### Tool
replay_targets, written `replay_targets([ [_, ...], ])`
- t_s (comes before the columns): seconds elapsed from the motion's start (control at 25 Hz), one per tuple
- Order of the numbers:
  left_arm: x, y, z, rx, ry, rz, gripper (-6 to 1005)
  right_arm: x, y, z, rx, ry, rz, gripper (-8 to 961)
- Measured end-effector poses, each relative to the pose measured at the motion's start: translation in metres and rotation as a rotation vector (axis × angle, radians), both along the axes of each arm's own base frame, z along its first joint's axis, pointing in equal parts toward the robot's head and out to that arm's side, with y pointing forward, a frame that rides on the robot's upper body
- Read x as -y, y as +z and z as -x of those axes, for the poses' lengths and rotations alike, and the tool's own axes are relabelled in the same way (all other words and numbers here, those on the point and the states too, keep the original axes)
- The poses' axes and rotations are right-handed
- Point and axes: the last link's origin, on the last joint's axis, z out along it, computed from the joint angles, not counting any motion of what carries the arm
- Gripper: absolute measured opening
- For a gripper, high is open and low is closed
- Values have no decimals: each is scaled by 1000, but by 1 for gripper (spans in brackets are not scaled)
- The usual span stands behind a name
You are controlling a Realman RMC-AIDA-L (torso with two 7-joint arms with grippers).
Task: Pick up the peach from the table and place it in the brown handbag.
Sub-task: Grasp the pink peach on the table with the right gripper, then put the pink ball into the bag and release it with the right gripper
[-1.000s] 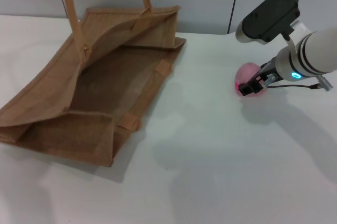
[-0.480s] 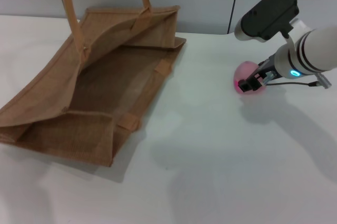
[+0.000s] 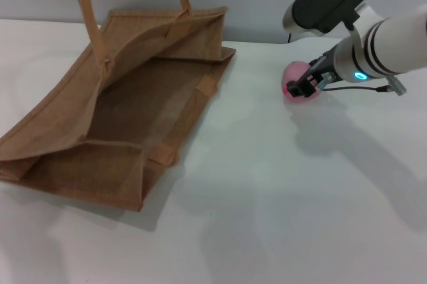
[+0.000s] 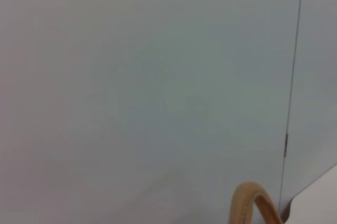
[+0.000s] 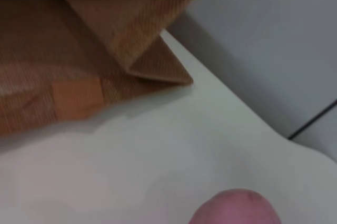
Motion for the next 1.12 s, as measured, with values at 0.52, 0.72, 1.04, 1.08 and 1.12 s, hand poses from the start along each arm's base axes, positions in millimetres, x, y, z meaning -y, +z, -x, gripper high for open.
replay_targets([
  [0.52, 0, 2, -7, -1, -26, -8, 136, 12, -14, 43, -97, 102, 67, 560],
  [0.72, 2, 8, -17, 12, -68, -24, 136, 26, -29, 59, -118, 156, 126, 514],
  [1.04, 3, 6, -23, 23, -90, -8, 137, 35, -40, 93, -183, 262, 163, 444],
  [1.08, 3, 6, -23, 23, -90, -8, 137, 35, -41, 94, -185, 267, 164, 437],
  [1.12, 3, 5, -24, 23, -91, -4, 137, 35, -41, 94, -185, 267, 164, 431],
])
